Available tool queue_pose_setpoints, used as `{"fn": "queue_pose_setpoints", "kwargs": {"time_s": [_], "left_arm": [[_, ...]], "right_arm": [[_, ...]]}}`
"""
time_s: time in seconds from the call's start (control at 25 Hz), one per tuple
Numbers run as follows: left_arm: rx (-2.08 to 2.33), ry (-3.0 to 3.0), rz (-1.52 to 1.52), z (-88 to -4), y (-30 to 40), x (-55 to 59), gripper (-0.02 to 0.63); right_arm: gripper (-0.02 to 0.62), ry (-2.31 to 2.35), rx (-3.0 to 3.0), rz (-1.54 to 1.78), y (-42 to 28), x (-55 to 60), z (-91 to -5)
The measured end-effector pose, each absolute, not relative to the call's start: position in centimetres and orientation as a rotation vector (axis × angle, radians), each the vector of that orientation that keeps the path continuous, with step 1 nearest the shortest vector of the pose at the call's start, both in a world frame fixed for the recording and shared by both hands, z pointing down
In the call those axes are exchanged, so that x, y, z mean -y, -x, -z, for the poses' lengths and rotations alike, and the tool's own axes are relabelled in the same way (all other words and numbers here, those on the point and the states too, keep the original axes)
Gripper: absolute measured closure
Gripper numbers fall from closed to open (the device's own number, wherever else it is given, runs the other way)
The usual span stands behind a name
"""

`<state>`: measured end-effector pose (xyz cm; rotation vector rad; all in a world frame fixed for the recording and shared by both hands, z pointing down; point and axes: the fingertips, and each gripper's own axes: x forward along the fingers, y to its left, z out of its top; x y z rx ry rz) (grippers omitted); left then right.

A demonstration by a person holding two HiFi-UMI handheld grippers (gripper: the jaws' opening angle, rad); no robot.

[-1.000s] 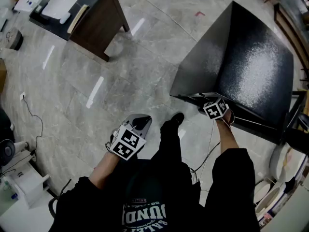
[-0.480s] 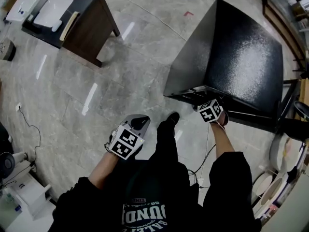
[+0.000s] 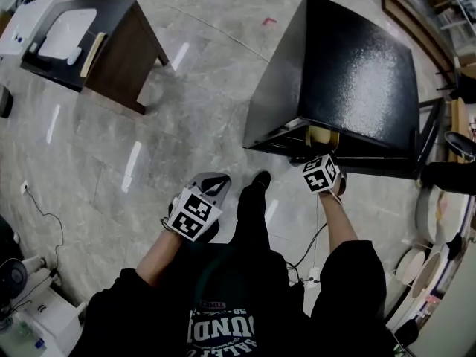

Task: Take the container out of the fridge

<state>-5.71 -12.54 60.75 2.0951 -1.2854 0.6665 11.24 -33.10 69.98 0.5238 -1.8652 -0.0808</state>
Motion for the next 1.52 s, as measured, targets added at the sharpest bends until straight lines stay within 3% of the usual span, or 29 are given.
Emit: {"fn": "queue_pose_setpoints", "kwargs": {"time_s": [1.52], "left_arm": [[1.098,-2.443,-0.739,-55.2,1.0,13.8,0.592]], "right_arm": [[0.546,-0.609,1.953,-0.177,-16.0,10.4,-59.2]]}}
